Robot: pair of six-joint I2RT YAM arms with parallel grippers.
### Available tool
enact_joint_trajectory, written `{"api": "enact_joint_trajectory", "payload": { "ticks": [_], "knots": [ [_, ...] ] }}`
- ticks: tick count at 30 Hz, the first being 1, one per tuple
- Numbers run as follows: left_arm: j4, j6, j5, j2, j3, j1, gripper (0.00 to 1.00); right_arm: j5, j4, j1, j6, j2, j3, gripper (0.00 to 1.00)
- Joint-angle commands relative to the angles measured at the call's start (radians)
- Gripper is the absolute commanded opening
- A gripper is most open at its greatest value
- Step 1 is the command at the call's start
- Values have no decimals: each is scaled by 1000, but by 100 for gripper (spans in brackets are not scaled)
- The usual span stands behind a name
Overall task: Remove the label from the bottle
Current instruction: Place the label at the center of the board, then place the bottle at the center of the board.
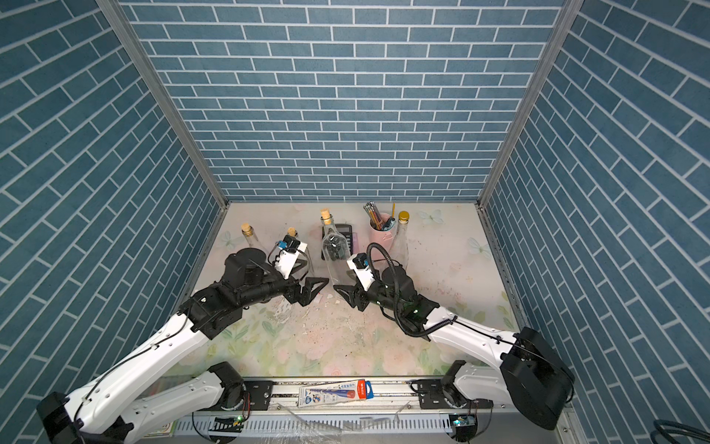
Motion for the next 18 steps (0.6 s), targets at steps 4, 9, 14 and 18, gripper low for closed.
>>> {"api": "enact_joint_trajectory", "payload": {
  "ticks": [4,9,14,18],
  "knots": [
    [43,66,8,24,105,3,100,-118,154,29,-159,-15,-59,0],
    [136,36,29,66,115,5,95,-119,198,54,-199,-47,-103,0],
    [187,7,55,83,103,5,67,-101,190,59,-216,-81,-118,0],
    [206,-2,68,88,102,5,33,-78,174,58,-219,-77,-116,0]
  ]
}}
